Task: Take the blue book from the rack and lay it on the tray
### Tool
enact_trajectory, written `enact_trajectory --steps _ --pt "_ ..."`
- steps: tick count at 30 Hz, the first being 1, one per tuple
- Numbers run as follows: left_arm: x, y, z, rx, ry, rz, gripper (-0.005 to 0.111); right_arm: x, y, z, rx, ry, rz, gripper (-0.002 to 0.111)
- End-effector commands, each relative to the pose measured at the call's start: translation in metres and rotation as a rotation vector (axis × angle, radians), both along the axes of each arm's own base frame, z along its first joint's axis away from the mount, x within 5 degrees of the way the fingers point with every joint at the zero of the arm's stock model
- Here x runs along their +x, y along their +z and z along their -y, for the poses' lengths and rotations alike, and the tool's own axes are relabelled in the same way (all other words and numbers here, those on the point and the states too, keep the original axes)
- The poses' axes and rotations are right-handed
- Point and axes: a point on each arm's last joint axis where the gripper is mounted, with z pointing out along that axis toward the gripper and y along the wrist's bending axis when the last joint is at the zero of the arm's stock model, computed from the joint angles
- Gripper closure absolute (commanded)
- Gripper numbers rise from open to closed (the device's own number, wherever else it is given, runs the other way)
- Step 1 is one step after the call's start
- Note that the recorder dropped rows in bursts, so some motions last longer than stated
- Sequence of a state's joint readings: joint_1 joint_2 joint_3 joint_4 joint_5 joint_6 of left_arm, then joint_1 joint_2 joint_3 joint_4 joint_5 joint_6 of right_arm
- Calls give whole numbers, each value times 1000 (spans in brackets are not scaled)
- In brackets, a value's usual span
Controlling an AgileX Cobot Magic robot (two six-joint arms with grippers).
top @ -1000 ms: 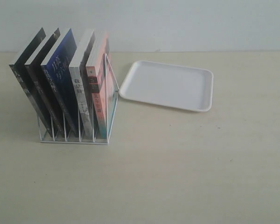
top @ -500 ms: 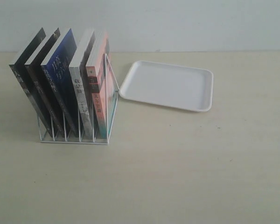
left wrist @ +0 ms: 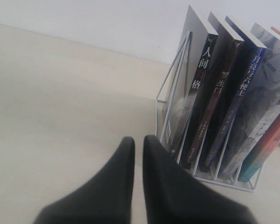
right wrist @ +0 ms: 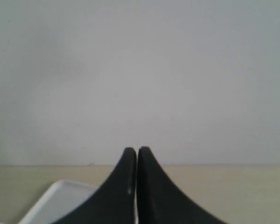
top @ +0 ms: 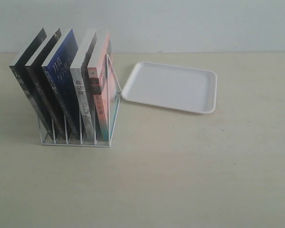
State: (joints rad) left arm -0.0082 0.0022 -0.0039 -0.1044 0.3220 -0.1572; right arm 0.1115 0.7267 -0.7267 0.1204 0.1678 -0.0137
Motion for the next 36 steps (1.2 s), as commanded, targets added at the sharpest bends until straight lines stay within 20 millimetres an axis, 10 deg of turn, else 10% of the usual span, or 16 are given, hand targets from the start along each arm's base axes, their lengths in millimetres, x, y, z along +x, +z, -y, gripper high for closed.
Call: enact_trajectory --steps 1,6,14,29,36 --pt "0 0 0 1 -3 8 101 40 -33 -17 106 54 -231 108" --pt "0 0 0 1 -3 8 101 59 -37 -80 -39 329 -284 109" --pt "0 0 0 1 -3 8 101 67 25 -185 -425 459 -552 109" --pt "0 0 0 1 -3 8 101 88 23 -287 -244 428 -841 107" --pt "0 0 0 1 -3 8 101 100 1 -302 -230 377 -890 74"
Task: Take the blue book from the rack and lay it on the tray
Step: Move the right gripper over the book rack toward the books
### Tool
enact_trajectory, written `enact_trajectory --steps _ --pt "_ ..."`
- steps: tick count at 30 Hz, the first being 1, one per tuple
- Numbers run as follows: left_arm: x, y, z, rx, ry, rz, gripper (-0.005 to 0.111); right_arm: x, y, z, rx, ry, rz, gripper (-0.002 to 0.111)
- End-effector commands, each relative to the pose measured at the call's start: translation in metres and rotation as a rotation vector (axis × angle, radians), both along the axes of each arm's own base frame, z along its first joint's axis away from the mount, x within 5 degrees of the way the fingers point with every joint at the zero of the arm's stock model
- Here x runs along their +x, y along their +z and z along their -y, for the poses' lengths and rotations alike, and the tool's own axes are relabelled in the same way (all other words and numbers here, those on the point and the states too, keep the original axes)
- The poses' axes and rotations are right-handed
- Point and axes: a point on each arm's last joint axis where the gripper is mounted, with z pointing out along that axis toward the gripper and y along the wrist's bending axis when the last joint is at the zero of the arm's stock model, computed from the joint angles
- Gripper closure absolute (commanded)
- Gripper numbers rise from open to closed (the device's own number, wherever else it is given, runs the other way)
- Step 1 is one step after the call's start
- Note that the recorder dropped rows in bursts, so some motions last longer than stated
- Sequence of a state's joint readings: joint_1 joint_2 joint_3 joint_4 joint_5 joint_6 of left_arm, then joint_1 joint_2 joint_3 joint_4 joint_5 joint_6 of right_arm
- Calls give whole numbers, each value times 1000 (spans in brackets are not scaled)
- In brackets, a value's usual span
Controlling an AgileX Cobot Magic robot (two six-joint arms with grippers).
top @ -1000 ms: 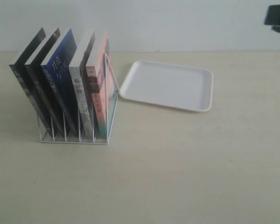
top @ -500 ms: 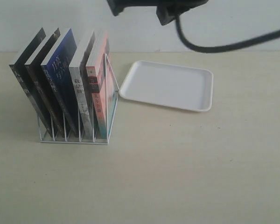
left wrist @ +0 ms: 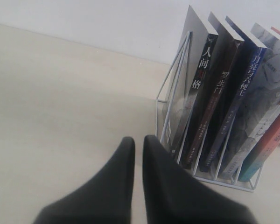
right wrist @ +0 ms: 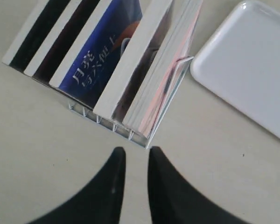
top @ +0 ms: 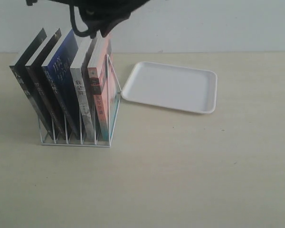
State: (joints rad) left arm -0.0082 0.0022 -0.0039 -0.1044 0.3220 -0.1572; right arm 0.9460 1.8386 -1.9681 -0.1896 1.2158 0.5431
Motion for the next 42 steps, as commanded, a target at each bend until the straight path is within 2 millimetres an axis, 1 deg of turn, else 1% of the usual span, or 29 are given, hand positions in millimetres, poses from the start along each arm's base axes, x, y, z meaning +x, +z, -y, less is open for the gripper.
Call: enact_trajectory --steps 1,2,5,11,15,18,20,27,33,36,42 --pt "0 0 0 1 -3 8 101 6 -11 -6 -6 -49 -26 70" --pt "0 0 0 1 -3 8 101 7 -14 -7 -5 -76 -31 67" --pt "0 0 0 1 -3 8 101 14 -23 -9 -26 -112 -28 68" --pt "0 0 0 1 -3 8 101 28 -34 -5 11 -178 -108 68" --pt "0 0 0 1 -3 8 101 39 -36 -5 115 -194 -153 68" --pt "0 0 0 1 -3 8 101 42 -33 -10 202 -176 -153 68" --pt "0 0 0 1 -3 8 101 44 -33 -13 230 -166 -143 68" --pt "0 0 0 1 -3 8 101 53 -46 -15 209 -172 -152 68" --pt "0 0 0 1 -3 8 101 65 -48 -11 205 -196 -148 68" --pt "0 0 0 1 -3 8 101 67 -50 -11 172 -192 -158 68" --pt "0 0 0 1 -3 8 101 72 -63 -16 133 -183 -174 68"
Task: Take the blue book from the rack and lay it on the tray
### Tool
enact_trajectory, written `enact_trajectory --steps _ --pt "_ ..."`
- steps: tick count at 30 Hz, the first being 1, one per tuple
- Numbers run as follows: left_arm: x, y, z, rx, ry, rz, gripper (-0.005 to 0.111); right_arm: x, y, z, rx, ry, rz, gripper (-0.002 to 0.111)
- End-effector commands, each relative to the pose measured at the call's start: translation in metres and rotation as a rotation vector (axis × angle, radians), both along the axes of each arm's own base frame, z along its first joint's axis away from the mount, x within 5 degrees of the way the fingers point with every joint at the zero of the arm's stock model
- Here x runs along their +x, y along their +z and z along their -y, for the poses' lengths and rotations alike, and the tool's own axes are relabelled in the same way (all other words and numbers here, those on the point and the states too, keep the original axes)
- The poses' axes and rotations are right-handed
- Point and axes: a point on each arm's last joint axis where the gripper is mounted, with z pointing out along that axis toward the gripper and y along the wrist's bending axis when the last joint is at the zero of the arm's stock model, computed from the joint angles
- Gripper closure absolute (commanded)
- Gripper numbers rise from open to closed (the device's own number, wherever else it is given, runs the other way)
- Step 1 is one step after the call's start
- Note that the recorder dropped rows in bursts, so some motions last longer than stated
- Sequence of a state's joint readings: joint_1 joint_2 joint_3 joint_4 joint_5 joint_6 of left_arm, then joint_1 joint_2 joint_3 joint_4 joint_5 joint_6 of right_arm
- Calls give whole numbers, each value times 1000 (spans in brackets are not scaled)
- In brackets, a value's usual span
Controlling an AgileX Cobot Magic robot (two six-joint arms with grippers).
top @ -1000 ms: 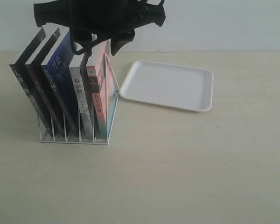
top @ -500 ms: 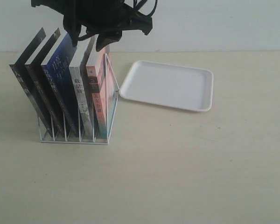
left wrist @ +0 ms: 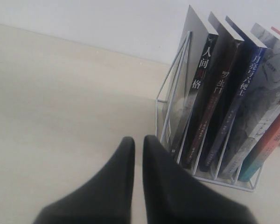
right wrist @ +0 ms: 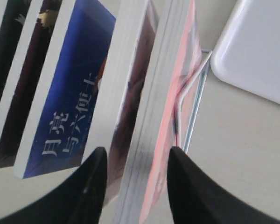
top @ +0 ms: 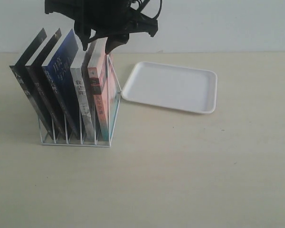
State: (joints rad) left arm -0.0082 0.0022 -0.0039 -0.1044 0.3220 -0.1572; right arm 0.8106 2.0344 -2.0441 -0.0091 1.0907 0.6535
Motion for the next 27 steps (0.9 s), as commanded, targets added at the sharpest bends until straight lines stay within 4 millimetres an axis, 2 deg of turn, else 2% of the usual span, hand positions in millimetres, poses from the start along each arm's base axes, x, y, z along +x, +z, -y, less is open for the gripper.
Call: enact_trajectory --steps 1,9,18,21,23,27 --pt "0 0 0 1 -3 8 101 4 -6 -1 -32 8 -3 68" --pt "0 0 0 1 -3 8 101 4 -9 1 -59 10 -12 68" --pt "0 0 0 1 -3 8 101 7 -32 -3 -127 26 -71 68" --pt "0 0 0 1 -3 8 101 6 -33 -6 -112 29 -83 68" --pt "0 0 0 1 -3 8 101 6 -33 -6 -106 29 -77 74" --pt "0 0 0 1 -3 8 101 6 -33 -6 -113 46 -71 93"
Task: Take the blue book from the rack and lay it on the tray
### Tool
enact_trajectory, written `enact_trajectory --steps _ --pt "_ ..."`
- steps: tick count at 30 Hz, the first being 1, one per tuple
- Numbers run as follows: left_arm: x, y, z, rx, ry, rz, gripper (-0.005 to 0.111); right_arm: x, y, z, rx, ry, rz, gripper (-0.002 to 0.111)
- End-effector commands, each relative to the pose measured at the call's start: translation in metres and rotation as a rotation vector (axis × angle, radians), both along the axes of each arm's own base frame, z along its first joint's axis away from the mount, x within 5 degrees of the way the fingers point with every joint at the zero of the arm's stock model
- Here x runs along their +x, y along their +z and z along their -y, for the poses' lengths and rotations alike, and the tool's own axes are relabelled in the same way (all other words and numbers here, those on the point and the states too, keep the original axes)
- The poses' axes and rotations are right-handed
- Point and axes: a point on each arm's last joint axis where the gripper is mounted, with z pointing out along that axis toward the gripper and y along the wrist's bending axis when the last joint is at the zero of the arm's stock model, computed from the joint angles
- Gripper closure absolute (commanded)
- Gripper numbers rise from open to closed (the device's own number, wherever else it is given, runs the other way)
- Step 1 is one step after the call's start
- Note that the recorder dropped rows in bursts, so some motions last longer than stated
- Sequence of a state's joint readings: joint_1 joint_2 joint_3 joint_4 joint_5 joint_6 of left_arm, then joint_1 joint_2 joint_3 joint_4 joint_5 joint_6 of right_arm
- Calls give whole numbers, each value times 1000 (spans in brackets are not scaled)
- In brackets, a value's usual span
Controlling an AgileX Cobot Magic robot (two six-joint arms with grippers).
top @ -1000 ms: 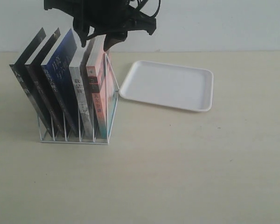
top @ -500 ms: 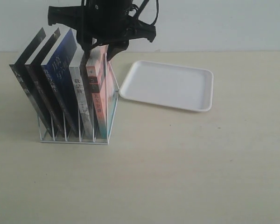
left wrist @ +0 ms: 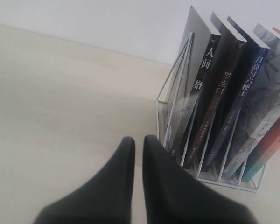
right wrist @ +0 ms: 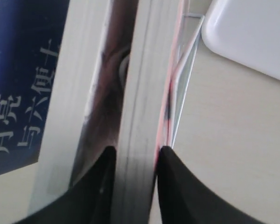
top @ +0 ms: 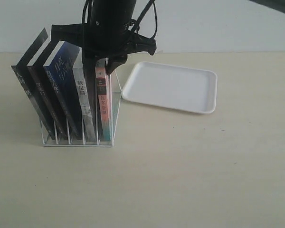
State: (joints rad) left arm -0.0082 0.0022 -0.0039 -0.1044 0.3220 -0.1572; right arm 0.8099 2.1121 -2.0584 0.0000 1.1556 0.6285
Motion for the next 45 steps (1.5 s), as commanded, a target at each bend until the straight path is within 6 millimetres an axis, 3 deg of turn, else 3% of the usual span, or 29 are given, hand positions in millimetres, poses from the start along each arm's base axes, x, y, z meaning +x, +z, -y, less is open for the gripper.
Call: enact_trajectory --steps 1,7,10,24,27,34,45 --pt "0 0 0 1 -3 8 101 0 2 1 -17 33 18 95" --pt "0 0 0 1 -3 8 101 0 2 1 -18 56 30 98" --pt "0 0 0 1 -3 8 101 0 3 1 -24 81 42 108" --pt "0 0 0 1 -3 8 101 3 7 3 -80 171 112 109" --pt "0 0 0 1 -3 8 101 4 20 2 -53 165 144 109" --pt "0 0 0 1 -3 8 101 3 74 7 17 126 256 109" --pt "0 0 0 1 -3 8 101 0 108 9 107 119 333 109"
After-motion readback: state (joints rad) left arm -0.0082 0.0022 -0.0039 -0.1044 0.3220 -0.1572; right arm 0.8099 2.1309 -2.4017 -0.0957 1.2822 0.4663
